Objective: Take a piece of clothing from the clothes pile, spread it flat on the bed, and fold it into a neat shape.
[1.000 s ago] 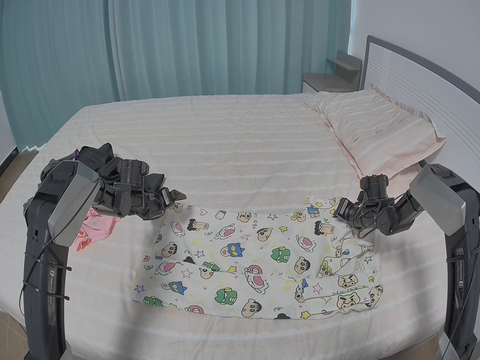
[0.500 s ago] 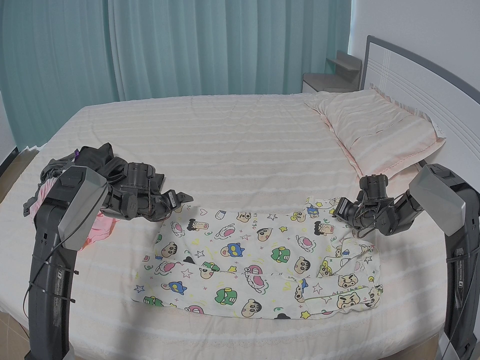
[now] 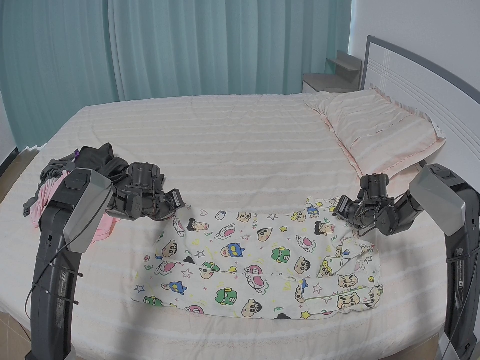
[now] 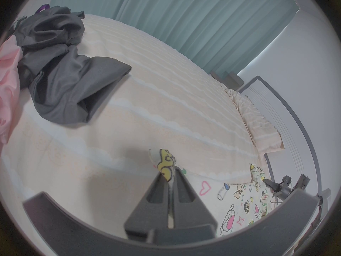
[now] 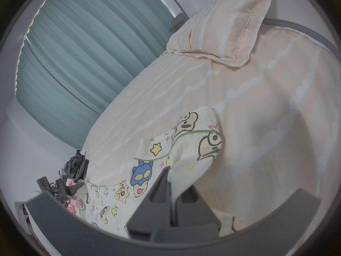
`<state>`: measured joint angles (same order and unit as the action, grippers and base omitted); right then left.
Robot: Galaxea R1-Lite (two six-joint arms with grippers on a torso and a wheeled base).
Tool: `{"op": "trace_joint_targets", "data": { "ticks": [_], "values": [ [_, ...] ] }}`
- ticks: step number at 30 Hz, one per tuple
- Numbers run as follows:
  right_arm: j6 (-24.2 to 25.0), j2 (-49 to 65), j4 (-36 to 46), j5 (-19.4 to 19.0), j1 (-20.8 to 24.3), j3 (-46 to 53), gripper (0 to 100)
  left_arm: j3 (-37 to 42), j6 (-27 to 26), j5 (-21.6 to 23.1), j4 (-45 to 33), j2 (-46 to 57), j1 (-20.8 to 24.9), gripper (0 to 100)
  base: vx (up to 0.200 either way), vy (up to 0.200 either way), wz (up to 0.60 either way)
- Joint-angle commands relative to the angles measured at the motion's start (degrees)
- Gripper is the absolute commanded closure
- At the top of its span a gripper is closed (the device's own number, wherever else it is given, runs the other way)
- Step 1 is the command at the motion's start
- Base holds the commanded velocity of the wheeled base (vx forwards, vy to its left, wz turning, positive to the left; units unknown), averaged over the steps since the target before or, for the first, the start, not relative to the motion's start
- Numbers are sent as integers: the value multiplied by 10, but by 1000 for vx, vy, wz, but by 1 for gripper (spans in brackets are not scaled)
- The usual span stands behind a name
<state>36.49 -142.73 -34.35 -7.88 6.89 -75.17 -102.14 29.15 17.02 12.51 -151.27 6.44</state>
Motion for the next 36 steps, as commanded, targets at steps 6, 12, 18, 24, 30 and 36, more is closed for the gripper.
{"op": "trace_joint_targets", "data": {
  "ticks": [6,12,18,24,30,36],
  "values": [
    [-1,-4,-23,7,-4,-3,100,-13,20,-29,2,4,-15,100,0,0,0],
    [-1,-11,-38,13,-6,-6,100,-23,35,-34,2,6,-18,100,0,0,0],
    [-2,-12,-55,14,-9,-6,100,-24,35,-43,3,11,-16,100,0,0,0],
    [-4,-10,-58,14,-9,-1,100,-20,36,-48,5,13,-16,100,0,0,0],
    [-7,11,-58,12,-13,11,100,1,37,-47,3,34,-18,100,0,0,0],
    [-8,19,-54,11,-15,5,100,4,36,-47,5,37,-18,100,0,0,0]
  ]
}}
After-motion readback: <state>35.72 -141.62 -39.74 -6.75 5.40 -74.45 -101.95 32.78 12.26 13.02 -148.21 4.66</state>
